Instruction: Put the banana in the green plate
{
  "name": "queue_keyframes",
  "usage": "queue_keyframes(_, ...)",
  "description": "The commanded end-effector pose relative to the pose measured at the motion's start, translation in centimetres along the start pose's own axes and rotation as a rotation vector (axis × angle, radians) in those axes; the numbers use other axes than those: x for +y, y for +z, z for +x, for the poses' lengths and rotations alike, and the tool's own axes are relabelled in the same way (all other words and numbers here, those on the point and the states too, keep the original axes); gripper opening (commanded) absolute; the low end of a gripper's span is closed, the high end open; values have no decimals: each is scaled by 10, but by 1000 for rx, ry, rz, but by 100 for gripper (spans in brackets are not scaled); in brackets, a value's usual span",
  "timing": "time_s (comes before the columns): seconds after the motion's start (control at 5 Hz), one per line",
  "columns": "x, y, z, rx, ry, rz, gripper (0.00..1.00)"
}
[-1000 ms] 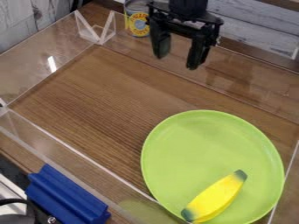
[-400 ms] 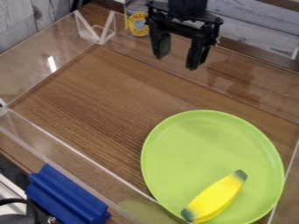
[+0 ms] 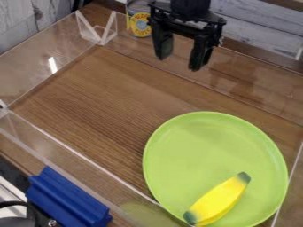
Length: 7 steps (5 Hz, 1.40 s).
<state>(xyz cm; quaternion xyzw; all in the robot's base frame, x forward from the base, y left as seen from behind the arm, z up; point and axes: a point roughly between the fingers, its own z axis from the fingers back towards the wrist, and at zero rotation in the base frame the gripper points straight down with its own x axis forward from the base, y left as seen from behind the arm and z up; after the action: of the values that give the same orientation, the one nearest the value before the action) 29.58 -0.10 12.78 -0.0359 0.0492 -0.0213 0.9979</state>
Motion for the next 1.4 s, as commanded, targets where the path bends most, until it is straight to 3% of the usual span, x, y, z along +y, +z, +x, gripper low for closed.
queue_keyframes(0.0,-1,22,0,-75,-7,4,100)
queue_keyframes(0.6,0,24,0,-78,-12,-2,100)
queue_keyframes(1.2,-48,14,-43,-83,-26,0,100)
